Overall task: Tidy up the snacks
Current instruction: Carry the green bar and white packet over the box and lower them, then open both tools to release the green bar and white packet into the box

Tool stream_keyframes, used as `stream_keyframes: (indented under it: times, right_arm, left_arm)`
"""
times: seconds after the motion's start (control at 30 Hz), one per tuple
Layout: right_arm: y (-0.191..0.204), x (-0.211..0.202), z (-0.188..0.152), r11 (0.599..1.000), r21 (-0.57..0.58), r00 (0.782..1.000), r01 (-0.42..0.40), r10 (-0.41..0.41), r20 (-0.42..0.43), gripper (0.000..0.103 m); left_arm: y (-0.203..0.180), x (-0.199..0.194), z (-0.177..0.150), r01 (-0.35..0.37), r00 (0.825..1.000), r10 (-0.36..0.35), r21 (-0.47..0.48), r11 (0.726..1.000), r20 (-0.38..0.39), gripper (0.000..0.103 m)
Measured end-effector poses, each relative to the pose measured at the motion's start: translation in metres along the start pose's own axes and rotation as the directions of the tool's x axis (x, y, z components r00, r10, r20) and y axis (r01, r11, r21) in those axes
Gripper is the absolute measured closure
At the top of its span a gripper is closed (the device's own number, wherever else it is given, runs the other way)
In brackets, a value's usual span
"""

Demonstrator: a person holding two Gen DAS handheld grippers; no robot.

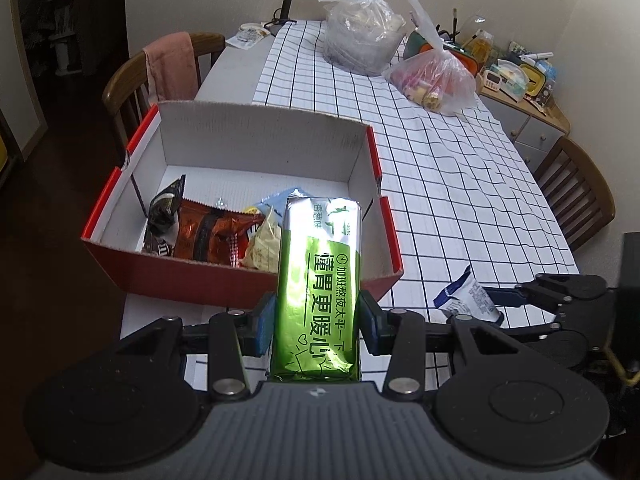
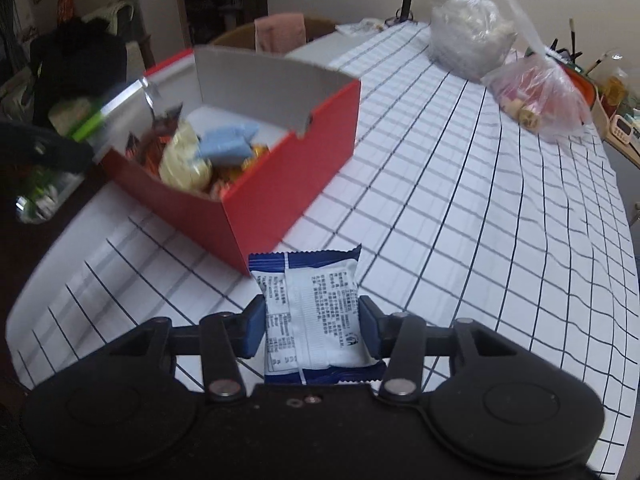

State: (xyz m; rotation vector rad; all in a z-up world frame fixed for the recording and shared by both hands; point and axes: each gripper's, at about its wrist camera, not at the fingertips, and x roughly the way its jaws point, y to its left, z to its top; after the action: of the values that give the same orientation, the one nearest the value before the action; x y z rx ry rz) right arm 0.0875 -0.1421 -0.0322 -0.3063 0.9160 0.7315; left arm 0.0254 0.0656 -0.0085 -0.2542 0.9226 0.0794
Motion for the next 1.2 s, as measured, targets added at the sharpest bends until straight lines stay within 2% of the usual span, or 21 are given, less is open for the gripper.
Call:
stream_keyframes:
  times: [0.3,0.57,0.8,0.97,1.2]
  right_arm:
    - [0.015,-0.031,0.039,0.998,0.062,0.995,-0.009,0.003,0.096,0.056]
    - [0.036,-0.022,0.076,0.997,0.074,0.99,-0.016,0.006,0.139,0.056]
    - [0.052,0.016,0.097,0.998,0.065,0.995,-0.007,0.001,0.103,0.056]
    - [0.06,0.051,0.106,0.997,0.081,0.999,-0.003,-0.001,0.051,0.056]
    - [0.075,0.09,0.114,0.999,0.041,1.0,0.03,-0.03,0.005,0.056]
  left_arm:
    - [0.004,-0.005,0.014,0.005,0.999,-0.005,0.013,1.0,0.041,0.061]
    - [0.018,-0.007,0.035,-0.045,0.996,0.041,0.047,0.998,0.075,0.061]
    - [0.04,0.002,0.059,-0.11,0.99,0.104,0.062,0.992,0.094,0.061]
    - [0.056,0.024,0.067,-0.135,0.99,0.133,0.057,0.989,0.047,0.061]
    - [0.076,0.055,0.062,-0.167,0.986,0.167,0.041,0.985,-0.011,0.061]
